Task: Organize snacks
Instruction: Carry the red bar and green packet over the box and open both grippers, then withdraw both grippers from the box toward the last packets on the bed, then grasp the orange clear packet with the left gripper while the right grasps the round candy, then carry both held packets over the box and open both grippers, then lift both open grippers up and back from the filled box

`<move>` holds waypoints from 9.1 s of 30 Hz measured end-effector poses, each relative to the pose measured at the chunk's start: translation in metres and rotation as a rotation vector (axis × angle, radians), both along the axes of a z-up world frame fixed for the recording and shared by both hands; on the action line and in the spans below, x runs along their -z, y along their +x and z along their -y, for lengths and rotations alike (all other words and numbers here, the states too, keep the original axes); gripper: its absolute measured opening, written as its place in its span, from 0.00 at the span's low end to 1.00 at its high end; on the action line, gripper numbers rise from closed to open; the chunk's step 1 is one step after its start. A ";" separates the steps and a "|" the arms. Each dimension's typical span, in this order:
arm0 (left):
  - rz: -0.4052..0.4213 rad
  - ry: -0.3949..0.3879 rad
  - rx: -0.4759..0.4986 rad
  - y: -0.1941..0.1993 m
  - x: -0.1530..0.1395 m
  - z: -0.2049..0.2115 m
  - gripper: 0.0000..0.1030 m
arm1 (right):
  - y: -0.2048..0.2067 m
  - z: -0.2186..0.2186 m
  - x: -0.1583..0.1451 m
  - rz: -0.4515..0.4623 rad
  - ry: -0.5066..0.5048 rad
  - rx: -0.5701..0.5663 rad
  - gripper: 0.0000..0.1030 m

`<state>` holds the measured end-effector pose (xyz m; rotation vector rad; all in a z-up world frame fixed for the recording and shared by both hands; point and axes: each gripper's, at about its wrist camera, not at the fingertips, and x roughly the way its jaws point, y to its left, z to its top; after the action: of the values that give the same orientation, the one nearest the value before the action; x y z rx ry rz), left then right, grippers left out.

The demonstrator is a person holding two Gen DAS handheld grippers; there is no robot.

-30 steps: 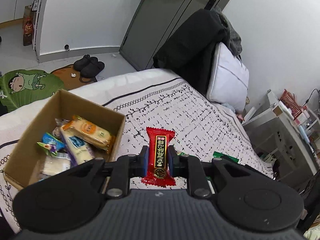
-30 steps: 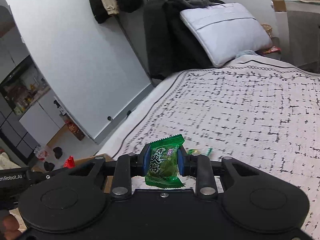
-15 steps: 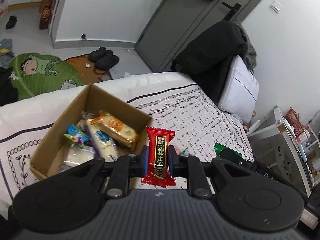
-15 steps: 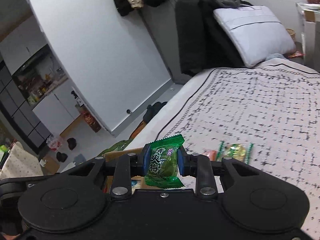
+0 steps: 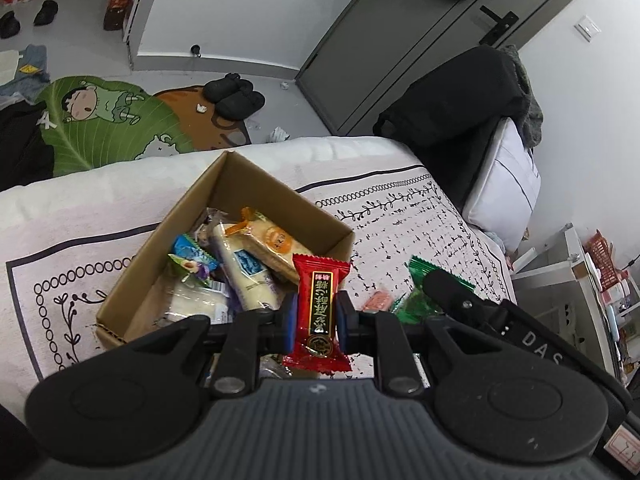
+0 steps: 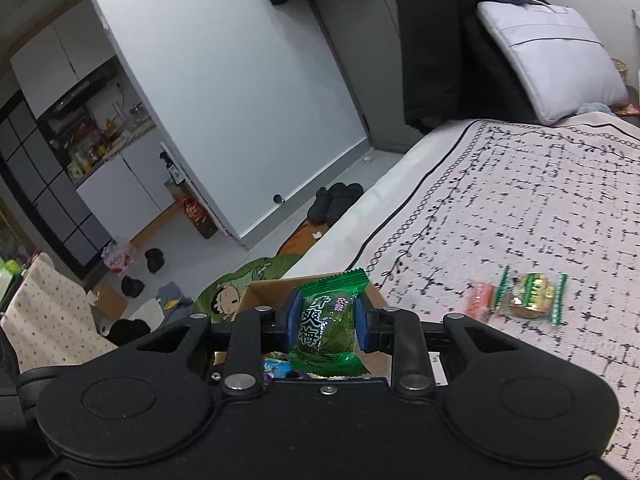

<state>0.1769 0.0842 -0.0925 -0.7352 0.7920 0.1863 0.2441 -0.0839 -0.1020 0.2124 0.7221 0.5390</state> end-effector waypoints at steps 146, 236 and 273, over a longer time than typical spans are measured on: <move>-0.047 0.201 0.138 0.102 0.056 0.124 0.17 | 0.084 0.164 0.097 -0.215 0.167 0.145 0.13; -0.011 -0.027 -0.176 0.000 0.002 -0.058 0.74 | 0.008 -0.013 -0.006 -0.128 0.031 0.003 0.31; 0.032 0.183 0.045 -0.081 -0.091 0.010 0.95 | -0.092 0.070 -0.075 0.008 0.030 0.065 0.99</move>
<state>0.0961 0.0746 -0.0013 -0.5463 0.7493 0.2032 0.1523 -0.1537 -0.0273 0.2607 0.6977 0.4886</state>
